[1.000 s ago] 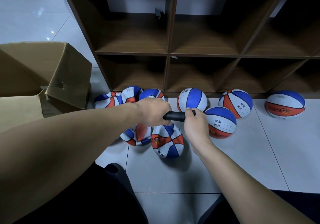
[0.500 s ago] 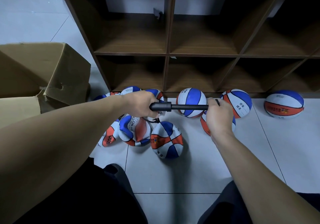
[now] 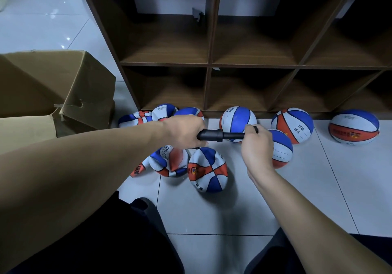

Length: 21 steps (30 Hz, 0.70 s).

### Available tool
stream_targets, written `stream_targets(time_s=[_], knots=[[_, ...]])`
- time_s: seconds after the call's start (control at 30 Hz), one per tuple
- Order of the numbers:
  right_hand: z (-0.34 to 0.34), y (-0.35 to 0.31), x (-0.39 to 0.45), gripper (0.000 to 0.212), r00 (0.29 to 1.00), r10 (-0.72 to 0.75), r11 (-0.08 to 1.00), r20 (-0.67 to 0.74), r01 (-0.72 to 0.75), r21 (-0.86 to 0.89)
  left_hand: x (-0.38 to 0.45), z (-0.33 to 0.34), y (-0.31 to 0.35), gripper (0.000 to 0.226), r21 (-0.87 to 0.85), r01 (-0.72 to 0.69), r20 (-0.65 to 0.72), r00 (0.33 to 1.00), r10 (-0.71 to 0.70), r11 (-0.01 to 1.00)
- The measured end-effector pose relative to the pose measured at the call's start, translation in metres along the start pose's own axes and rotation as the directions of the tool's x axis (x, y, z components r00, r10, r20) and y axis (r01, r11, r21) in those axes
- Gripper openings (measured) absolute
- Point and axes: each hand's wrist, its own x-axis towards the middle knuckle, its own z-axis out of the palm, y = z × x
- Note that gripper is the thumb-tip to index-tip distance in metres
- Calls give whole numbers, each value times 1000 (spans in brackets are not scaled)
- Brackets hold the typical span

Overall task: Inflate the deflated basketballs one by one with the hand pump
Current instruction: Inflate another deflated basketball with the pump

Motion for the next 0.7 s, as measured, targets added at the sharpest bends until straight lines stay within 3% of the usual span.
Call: stream_targets(time_s=[0.57,0.7], knots=[[13,-6,-14,37,989,-114,990,93,121,-74,4,-4,18,32,-6,-52,-47,998,52,999],[-1,0,6,35,1000,-14,999,16,15,-44,7,-4,9,28,7,-28,-36,999,28,1000]])
